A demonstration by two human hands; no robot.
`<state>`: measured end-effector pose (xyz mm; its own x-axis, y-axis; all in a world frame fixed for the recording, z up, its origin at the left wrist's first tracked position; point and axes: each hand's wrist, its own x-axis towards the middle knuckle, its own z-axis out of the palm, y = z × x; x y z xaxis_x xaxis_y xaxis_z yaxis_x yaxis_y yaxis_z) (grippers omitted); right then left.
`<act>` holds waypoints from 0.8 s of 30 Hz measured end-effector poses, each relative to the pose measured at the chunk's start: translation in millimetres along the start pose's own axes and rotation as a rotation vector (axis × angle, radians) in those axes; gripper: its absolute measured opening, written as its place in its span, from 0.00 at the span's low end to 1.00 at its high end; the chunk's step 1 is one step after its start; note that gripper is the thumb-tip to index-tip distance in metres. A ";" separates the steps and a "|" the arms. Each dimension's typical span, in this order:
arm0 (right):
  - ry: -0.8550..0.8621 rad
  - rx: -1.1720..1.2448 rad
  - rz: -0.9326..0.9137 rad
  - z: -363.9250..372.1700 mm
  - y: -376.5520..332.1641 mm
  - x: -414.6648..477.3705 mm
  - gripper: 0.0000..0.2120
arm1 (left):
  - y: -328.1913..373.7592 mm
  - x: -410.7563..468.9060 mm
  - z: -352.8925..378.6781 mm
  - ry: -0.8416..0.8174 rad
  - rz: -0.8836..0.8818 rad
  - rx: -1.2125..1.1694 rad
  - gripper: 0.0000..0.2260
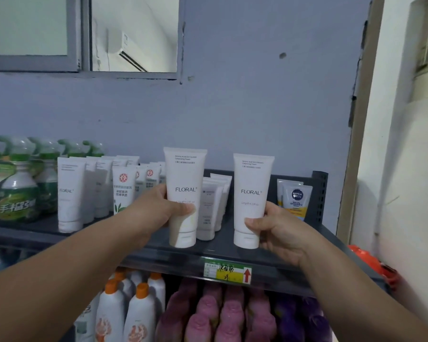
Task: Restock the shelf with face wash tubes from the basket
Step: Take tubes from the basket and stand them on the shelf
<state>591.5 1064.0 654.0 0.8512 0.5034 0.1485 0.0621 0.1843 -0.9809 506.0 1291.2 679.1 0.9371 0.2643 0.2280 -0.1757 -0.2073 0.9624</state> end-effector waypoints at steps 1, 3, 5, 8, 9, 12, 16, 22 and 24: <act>-0.004 -0.003 -0.001 1.9 -0.7 1.9 0.20 | -1.5 0.1 -4.9 0.019 -0.005 0.002 0.15; -0.027 -0.013 -0.001 8.7 -2.0 6.4 0.20 | -3.8 -1.2 -14.6 0.051 -0.010 -0.003 0.15; -0.071 -0.023 -0.002 19.6 -1.1 11.0 0.20 | -6.3 -4.3 -24.2 0.085 -0.013 -0.002 0.15; -0.142 -0.063 -0.006 40.1 2.8 18.1 0.21 | -11.4 -10.8 -40.2 0.139 -0.025 0.002 0.16; -0.155 -0.073 -0.009 48.3 4.2 20.4 0.20 | -12.8 -13.8 -45.8 0.159 -0.031 0.004 0.16; -0.187 -0.089 -0.012 75.1 7.3 30.3 0.20 | -15.5 -24.7 -65.7 0.231 -0.034 0.006 0.16; -0.238 -0.084 0.000 106.4 13.5 47.6 0.21 | -13.5 -41.8 -94.0 0.334 -0.022 0.004 0.13; -0.281 -0.052 0.024 144.8 26.7 73.8 0.24 | -13.5 -58.4 -134.7 0.530 -0.028 0.033 0.15; -0.283 -0.042 0.026 155.2 32.3 81.5 0.25 | -16.3 -62.0 -145.3 0.557 -0.028 0.043 0.15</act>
<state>582.1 1242.1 654.0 0.6738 0.7243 0.1464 0.0683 0.1363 -0.9883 407.0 1415.1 670.8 0.6382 0.7255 0.2574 -0.1295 -0.2285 0.9649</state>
